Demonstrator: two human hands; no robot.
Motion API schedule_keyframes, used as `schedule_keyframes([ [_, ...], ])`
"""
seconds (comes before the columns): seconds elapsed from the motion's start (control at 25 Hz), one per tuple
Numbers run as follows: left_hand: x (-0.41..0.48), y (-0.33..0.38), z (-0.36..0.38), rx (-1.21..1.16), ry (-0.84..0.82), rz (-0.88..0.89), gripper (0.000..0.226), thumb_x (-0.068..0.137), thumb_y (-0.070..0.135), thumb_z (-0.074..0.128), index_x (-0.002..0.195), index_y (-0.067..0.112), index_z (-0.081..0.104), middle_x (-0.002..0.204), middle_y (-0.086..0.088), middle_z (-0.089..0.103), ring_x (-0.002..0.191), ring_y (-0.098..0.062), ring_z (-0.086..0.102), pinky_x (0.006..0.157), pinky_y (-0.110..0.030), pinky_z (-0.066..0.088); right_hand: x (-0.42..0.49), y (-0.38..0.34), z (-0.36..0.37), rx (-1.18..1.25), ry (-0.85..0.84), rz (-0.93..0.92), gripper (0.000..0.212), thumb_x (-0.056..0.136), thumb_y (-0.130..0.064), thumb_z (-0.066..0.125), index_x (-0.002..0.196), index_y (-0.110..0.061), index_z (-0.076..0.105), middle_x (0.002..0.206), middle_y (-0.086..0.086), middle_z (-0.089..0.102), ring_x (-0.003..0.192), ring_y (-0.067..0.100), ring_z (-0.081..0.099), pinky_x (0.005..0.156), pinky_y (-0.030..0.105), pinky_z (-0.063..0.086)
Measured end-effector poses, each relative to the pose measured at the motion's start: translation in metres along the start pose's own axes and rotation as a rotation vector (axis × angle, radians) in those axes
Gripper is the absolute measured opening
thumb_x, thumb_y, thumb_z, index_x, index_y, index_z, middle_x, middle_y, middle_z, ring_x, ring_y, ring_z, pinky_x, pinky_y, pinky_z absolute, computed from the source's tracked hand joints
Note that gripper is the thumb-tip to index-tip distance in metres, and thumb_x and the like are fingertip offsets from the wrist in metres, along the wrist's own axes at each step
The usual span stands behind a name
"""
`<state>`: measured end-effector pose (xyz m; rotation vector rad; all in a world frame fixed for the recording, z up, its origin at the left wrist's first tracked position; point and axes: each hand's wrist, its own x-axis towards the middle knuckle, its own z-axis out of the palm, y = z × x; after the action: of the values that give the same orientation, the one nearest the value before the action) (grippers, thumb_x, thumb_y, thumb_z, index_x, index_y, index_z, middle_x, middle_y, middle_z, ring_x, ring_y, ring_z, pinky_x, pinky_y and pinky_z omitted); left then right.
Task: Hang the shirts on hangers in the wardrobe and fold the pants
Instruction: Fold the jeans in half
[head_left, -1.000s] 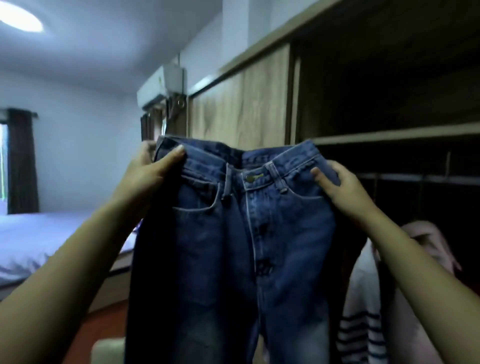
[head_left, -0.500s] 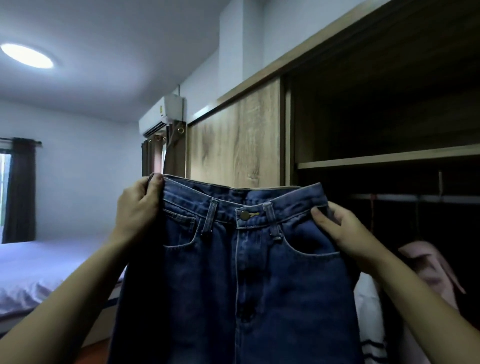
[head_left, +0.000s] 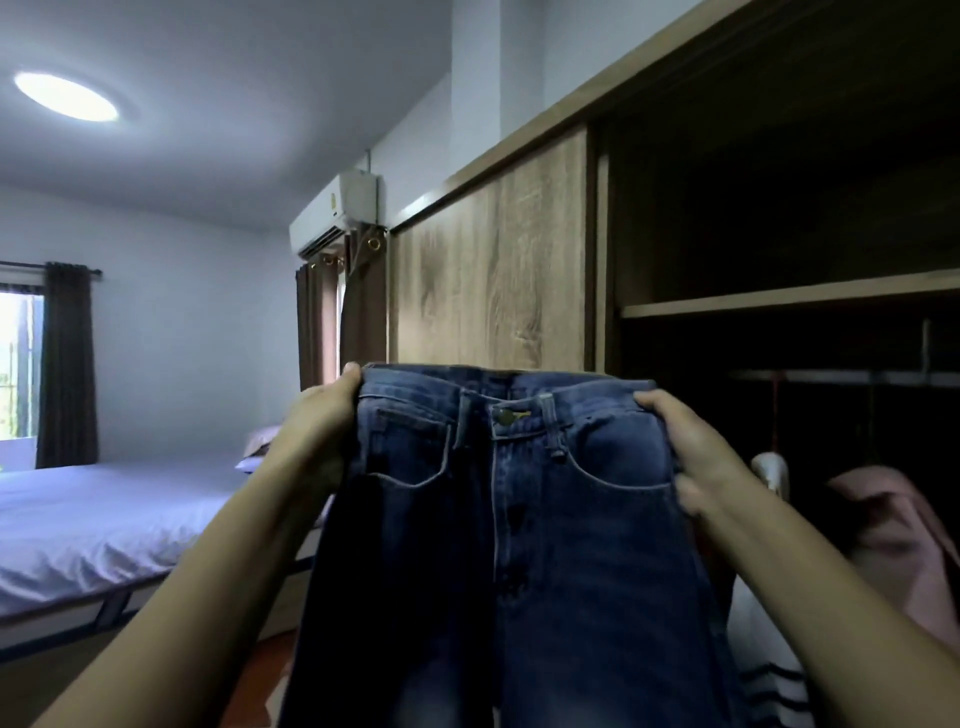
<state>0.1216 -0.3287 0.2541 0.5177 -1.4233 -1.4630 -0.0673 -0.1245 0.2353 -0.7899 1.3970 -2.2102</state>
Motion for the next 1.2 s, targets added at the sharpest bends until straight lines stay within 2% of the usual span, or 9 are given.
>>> schedule_keyframes([
  [0.16, -0.024, 0.033, 0.042, -0.154, -0.266, 0.265, 0.042, 0.1, 0.029, 0.041, 0.085, -0.001, 0.066, 0.065, -0.011, 0.07, 0.053, -0.017, 0.065, 0.054, -0.025, 0.054, -0.008, -0.029, 0.053, 0.072, -0.137, -0.208, 0.032, 0.087, -0.021, 0.061, 0.113, -0.002, 0.062, 0.101, 0.02, 0.07, 0.083, 0.025, 0.07, 0.072, 0.033, 0.058],
  [0.36, -0.037, 0.052, 0.071, -0.15, -0.279, 0.359, 0.047, 0.099, 0.028, 0.044, 0.1, -0.015, 0.06, 0.086, -0.03, 0.063, 0.07, -0.03, 0.059, 0.067, -0.037, 0.049, -0.025, -0.031, 0.095, -0.001, -0.203, -0.341, 0.029, 0.086, -0.031, 0.063, 0.102, -0.008, 0.067, 0.098, 0.016, 0.072, 0.083, 0.024, 0.071, 0.07, 0.034, 0.058],
  [0.48, -0.042, 0.052, 0.07, -0.126, -0.312, 0.407, 0.051, 0.097, 0.038, 0.046, 0.096, -0.009, 0.065, 0.089, -0.028, 0.068, 0.074, -0.038, 0.066, 0.075, -0.048, 0.054, -0.037, -0.033, 0.096, -0.079, -0.273, -0.341, 0.061, 0.089, -0.061, 0.028, 0.103, -0.018, 0.068, 0.108, 0.014, 0.069, 0.098, 0.021, 0.066, 0.087, 0.034, 0.052],
  [0.56, -0.047, 0.05, 0.066, -0.096, -0.368, 0.457, 0.052, 0.088, 0.047, 0.054, 0.092, -0.003, 0.069, 0.09, -0.028, 0.069, 0.085, -0.045, 0.067, 0.081, -0.059, 0.053, -0.037, -0.035, 0.09, -0.182, -0.339, -0.31, 0.079, 0.089, -0.066, 0.005, 0.101, -0.023, 0.07, 0.11, 0.015, 0.068, 0.094, 0.02, 0.059, 0.081, 0.029, 0.043],
  [0.64, -0.049, 0.047, 0.063, -0.016, -0.361, 0.519, 0.044, 0.079, 0.043, 0.064, 0.09, 0.0, 0.069, 0.09, -0.025, 0.07, 0.087, -0.042, 0.067, 0.081, -0.059, 0.053, -0.033, -0.038, 0.084, -0.281, -0.353, -0.298, 0.082, 0.089, -0.065, -0.002, 0.097, -0.027, 0.07, 0.09, 0.003, 0.073, 0.082, 0.014, 0.052, 0.069, 0.026, 0.033],
  [0.72, -0.047, 0.045, 0.064, 0.041, -0.295, 0.553, 0.031, 0.074, 0.032, 0.062, 0.085, 0.003, 0.069, 0.086, -0.024, 0.07, 0.083, -0.038, 0.068, 0.078, -0.057, 0.055, -0.027, -0.037, 0.078, -0.302, -0.401, -0.304, 0.079, 0.092, -0.062, 0.002, 0.099, -0.026, 0.071, 0.083, -0.008, 0.072, 0.086, 0.011, 0.055, 0.075, 0.028, 0.037],
  [0.84, -0.05, 0.049, 0.065, -0.016, -0.301, 0.53, 0.022, 0.082, 0.015, 0.052, 0.072, 0.0, 0.065, 0.072, -0.023, 0.065, 0.063, -0.027, 0.059, 0.061, -0.038, 0.052, -0.014, -0.022, 0.069, -0.351, -0.278, -0.528, 0.051, 0.094, -0.054, 0.031, 0.114, -0.019, 0.063, 0.123, 0.003, 0.053, 0.108, 0.008, 0.055, 0.094, 0.019, 0.044],
  [0.96, -0.047, 0.062, 0.055, -0.107, -0.328, 0.478, 0.028, 0.09, 0.006, 0.047, 0.065, 0.007, 0.059, 0.061, -0.011, 0.057, 0.052, -0.02, 0.05, 0.048, -0.022, 0.042, -0.011, -0.001, 0.056, -0.426, -0.032, -0.638, 0.066, 0.076, -0.062, 0.048, 0.125, -0.019, 0.038, 0.116, -0.002, 0.047, 0.102, 0.001, 0.052, 0.07, 0.005, 0.045],
  [1.2, -0.029, 0.036, 0.033, 0.093, -0.392, 0.255, 0.023, 0.093, 0.027, 0.05, 0.083, 0.014, 0.067, 0.071, 0.002, 0.072, 0.069, -0.013, 0.07, 0.065, -0.02, 0.055, -0.012, -0.008, 0.059, -0.534, 0.139, -0.804, 0.042, 0.085, -0.035, 0.064, 0.114, -0.008, 0.051, 0.094, -0.009, 0.06, 0.075, -0.013, 0.053, 0.058, -0.003, 0.039],
])
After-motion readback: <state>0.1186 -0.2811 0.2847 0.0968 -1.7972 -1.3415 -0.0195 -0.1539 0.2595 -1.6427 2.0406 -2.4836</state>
